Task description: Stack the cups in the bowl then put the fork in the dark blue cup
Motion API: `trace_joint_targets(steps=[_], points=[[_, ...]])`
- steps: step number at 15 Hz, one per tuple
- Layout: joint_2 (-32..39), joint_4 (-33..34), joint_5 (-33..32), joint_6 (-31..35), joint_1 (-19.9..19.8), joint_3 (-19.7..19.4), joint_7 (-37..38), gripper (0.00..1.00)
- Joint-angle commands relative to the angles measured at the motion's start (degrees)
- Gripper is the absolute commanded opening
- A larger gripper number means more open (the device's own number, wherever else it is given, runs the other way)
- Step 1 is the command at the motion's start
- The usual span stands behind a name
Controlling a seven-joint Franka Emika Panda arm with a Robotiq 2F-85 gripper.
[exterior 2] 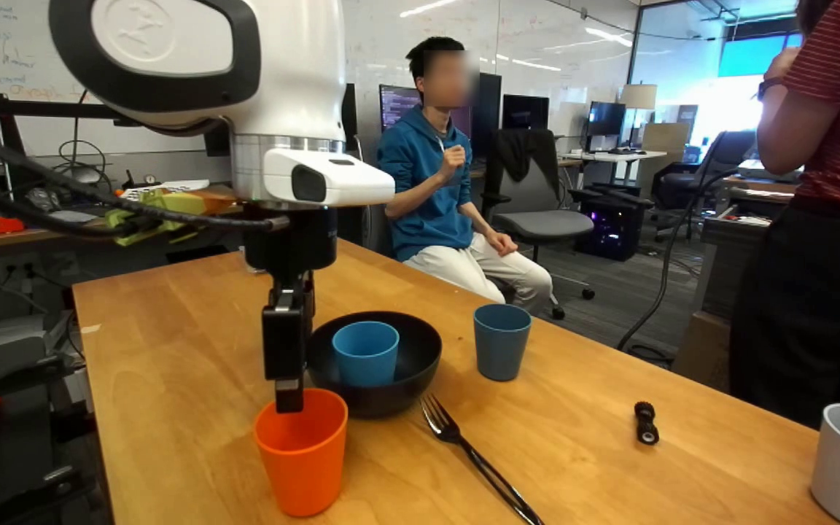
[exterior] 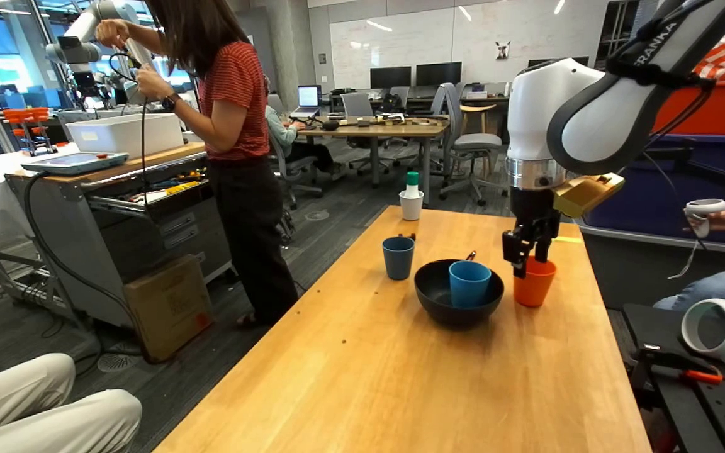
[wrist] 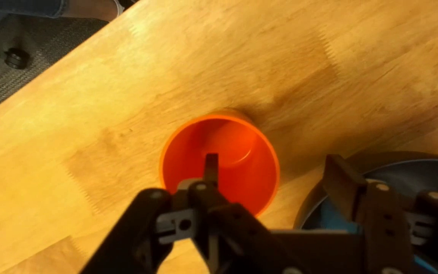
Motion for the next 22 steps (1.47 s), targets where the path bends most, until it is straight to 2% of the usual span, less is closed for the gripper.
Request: trace_joint_targets(steps=[1, 6, 8, 14, 18, 22], points=[[1.76, 1.40, -0.73, 0.34, 0.92, -0.58, 0.07, 0.42], [2.34, 1.67, -0.89, -0.43, 1.04, -0.91, -0.09, 0.05], [1.97, 1.60, 0.93, -1.28, 0.90, -0.45, -1.14, 0.00], [-1.91, 0.47, 8.91, -3.40, 1.35, 1.51, -3.25, 0.04], [-7.08, 1.04, 18.72, -9.79, 2.03, 3.61, -7.74, 0.04], [-9.79, 6.27, 17.82, -18.33, 3.13, 4.03, -4.19, 0.04]])
